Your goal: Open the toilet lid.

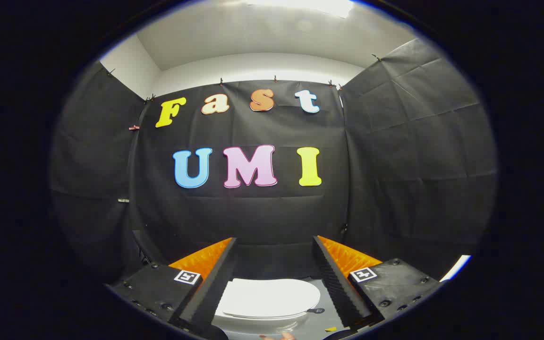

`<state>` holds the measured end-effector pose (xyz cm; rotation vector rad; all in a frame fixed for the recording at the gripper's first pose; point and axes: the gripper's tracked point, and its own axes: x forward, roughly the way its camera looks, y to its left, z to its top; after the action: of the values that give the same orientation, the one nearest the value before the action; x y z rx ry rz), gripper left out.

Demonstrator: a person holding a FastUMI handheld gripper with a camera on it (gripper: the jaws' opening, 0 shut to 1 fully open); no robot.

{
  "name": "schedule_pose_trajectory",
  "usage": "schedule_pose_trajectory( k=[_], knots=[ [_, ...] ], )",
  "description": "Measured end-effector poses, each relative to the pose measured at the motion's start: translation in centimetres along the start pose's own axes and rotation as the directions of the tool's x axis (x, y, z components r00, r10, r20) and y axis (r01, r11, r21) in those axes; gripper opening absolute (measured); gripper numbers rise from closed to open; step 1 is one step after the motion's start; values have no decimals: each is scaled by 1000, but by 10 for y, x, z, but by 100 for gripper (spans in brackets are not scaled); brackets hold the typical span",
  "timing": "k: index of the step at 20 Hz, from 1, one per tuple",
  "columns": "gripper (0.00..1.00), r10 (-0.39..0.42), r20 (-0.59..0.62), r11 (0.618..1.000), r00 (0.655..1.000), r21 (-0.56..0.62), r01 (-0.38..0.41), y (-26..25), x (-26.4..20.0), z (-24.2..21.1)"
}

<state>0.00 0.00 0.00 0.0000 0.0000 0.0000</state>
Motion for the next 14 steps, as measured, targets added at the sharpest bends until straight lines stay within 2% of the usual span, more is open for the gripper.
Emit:
schedule_pose_trajectory(
  k=[14],
  knots=[
    [99, -2, -21, 1000, 1000, -6, 1, 2, 7, -3]
  ],
)
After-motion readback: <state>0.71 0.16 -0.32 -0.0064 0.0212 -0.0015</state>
